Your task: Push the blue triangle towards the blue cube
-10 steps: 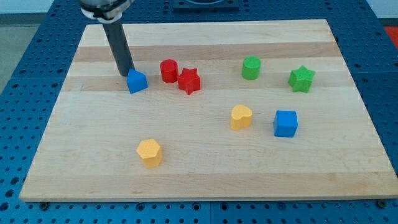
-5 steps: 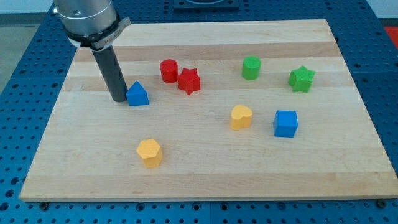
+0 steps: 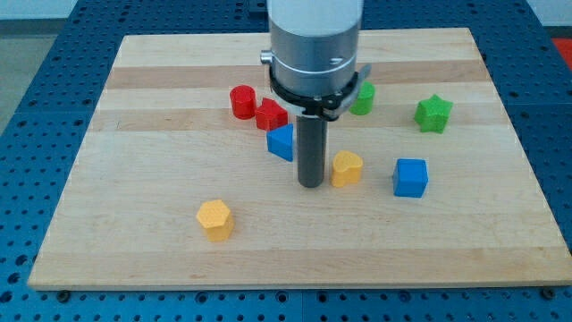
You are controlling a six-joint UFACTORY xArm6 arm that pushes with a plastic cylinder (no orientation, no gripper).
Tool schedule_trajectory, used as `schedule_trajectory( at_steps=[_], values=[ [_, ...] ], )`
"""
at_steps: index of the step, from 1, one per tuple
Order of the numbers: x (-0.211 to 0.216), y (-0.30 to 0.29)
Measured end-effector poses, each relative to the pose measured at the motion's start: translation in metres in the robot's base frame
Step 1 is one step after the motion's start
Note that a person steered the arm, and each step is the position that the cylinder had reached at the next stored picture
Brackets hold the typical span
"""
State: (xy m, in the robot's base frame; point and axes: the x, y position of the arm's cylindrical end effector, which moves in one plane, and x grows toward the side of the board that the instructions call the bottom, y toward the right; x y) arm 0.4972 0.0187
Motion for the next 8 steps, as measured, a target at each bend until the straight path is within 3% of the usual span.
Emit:
schedule_trajectory(
  at_steps=[2,4,5,8],
  values=[
    [0.016,-0.037],
    [-0.011,-0.114],
    [-0.046,-0.107],
    [-0.058,0.022]
  ],
)
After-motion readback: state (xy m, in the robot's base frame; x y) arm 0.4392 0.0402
